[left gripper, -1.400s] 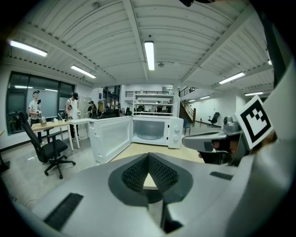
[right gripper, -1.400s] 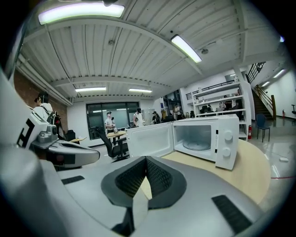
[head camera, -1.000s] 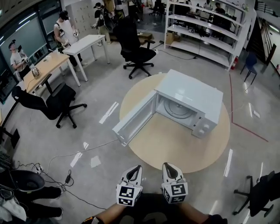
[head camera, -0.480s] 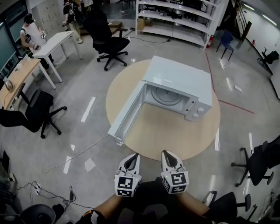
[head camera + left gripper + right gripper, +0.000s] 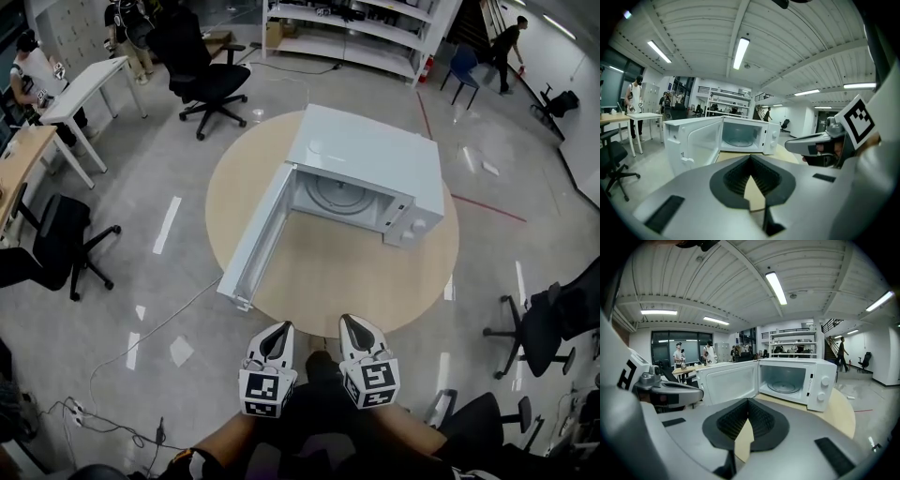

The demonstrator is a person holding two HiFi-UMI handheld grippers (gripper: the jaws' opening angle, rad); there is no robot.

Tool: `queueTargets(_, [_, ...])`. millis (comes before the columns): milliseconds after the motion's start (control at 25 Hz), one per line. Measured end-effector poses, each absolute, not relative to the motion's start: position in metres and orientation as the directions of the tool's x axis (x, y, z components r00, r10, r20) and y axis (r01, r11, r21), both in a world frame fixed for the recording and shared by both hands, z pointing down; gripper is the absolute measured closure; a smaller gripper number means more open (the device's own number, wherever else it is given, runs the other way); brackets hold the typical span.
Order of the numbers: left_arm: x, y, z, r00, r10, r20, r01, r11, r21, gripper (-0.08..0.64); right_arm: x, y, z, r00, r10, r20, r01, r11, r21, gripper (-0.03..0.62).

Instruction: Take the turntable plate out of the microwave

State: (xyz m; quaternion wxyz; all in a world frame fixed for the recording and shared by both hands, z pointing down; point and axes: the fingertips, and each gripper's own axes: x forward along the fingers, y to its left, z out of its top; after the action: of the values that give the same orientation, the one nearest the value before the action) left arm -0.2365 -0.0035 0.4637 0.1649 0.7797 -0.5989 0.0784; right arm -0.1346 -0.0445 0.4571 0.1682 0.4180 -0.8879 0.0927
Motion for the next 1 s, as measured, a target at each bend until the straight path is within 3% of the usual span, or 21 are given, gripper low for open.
queueTargets(560, [-0.230, -0.104, 0.460, 0.209, -0.905, 0.371, -0.976, -0.166, 0.144, 0.514, -0.126, -0.155, 0.462, -0.640, -0.682, 0.354, -0.749, 0.657, -0.088, 0.577])
queueTargets(1000, [-0.193, -0.216, 0.481, 0.236, -0.869, 0.435, -0.952, -0.116, 0.283, 0.514, -0.088, -0.241, 0.484, -0.660, -0.672, 0.337, -0.742, 0.654, -0.149, 0.575])
